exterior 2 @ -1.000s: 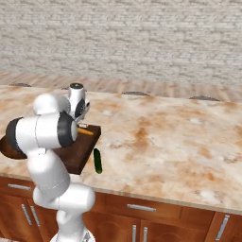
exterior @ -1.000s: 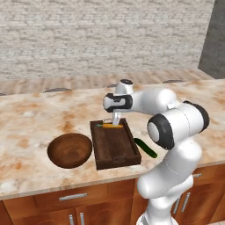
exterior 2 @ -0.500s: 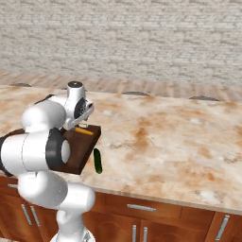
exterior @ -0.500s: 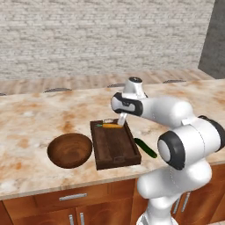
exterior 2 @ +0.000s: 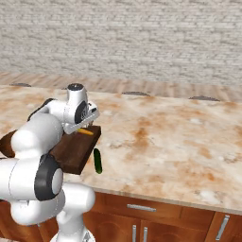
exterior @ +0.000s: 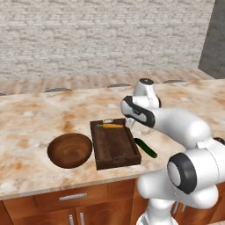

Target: Place the two vegetables and bowl onto the tray for setting up a vegetable dip station.

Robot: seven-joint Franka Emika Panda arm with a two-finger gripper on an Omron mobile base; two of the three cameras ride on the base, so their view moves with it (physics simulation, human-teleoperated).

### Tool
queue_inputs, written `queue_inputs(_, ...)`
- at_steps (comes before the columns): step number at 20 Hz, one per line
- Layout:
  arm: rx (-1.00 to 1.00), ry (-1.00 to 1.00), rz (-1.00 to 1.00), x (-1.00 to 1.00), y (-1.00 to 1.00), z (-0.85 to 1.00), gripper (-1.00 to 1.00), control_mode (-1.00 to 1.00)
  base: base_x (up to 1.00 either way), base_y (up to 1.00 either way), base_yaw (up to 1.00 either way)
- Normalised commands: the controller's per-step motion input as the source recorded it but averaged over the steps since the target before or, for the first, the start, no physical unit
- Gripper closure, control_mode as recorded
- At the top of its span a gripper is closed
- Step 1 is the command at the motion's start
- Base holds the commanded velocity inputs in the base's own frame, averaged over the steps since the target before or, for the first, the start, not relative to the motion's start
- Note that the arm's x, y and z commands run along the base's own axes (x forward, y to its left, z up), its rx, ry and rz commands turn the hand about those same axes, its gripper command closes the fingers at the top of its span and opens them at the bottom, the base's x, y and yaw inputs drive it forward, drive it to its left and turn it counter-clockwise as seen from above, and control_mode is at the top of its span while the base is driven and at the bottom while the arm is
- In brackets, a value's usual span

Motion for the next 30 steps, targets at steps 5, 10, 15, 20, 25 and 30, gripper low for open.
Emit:
queue_inputs(5,0.00,0.00,-0.13,-0.41,-0.34,0.04,-1.00,-1.00,0.00,0.00,0.00)
queue_inputs(10,0.00,0.00,-0.10,-0.25,-0.35,0.04,-1.00,-1.00,0.00,0.00,0.00)
queue_inputs(15,0.00,0.00,-0.04,-0.06,-0.24,0.01,-1.00,-1.00,0.00,0.00,0.00)
queue_inputs(20,0.00,0.00,-0.01,0.00,-0.12,0.00,-1.00,-1.00,0.00,0.00,0.00)
queue_inputs(25,0.00,0.04,-0.04,-0.02,0.00,0.00,-1.00,-1.00,0.00,0.00,0.00)
queue_inputs(30,0.01,0.10,-0.08,-0.16,0.00,0.00,-1.00,-1.00,0.00,0.00,0.00)
